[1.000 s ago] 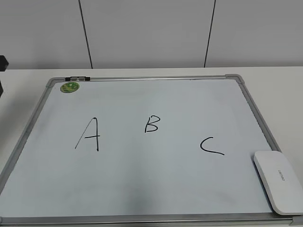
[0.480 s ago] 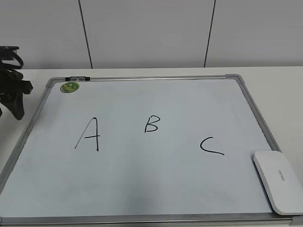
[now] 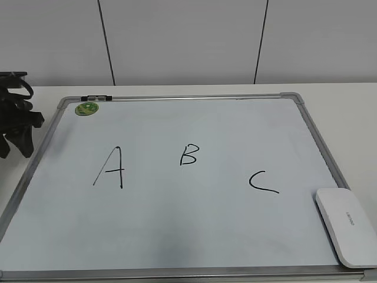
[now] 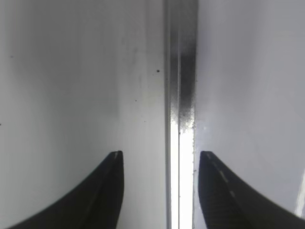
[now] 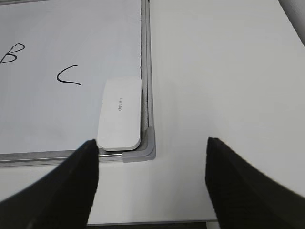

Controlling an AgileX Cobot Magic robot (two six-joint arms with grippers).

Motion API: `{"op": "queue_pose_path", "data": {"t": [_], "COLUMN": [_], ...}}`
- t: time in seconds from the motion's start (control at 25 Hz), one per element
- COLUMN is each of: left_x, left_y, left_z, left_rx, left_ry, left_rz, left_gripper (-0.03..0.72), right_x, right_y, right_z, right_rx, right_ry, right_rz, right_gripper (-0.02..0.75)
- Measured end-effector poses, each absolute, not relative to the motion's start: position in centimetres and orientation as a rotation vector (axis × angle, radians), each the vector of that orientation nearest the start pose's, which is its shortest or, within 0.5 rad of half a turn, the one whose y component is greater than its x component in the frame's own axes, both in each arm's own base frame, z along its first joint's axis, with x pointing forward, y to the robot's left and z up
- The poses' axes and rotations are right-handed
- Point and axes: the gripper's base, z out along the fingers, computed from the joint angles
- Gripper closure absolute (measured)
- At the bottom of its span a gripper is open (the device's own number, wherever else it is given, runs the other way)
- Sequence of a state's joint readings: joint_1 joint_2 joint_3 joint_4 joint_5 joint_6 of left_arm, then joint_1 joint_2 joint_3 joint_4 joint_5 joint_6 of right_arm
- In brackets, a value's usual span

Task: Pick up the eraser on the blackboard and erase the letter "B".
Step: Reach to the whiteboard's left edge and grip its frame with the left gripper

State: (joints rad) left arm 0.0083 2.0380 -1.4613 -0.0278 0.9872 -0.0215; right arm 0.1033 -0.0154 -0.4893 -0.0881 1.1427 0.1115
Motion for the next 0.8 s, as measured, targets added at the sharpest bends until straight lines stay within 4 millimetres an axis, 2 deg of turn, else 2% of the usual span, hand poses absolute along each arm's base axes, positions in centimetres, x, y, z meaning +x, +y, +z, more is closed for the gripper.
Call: {"op": "queue_pose_path", "data": {"t": [0.24, 0.6, 0.8], "left_x": [40.5, 41.0, 41.1], "left_y": [0.1, 0.1, 0.1], "left_z": [15.1, 14.3, 13.1], "left_rx": [-0.057, -0.055, -0.060], "left_ry": [3.077, 3.073, 3.095], "left_rz": [-0.041, -0.041, -0.046], "left_gripper": [0.333, 0.335, 0.335], "right_x": [-0.9, -0.9, -0.9], "right_y": [-0.8, -0.8, -0.8], "right_z": [26.8, 26.8, 26.8], "right_rx": [0.017, 0.017, 0.017], "right_ry": [2.118, 2.118, 2.118], "right_rz": [0.021, 0.021, 0.021], "right_gripper": [0.218, 0.218, 0.219]}}
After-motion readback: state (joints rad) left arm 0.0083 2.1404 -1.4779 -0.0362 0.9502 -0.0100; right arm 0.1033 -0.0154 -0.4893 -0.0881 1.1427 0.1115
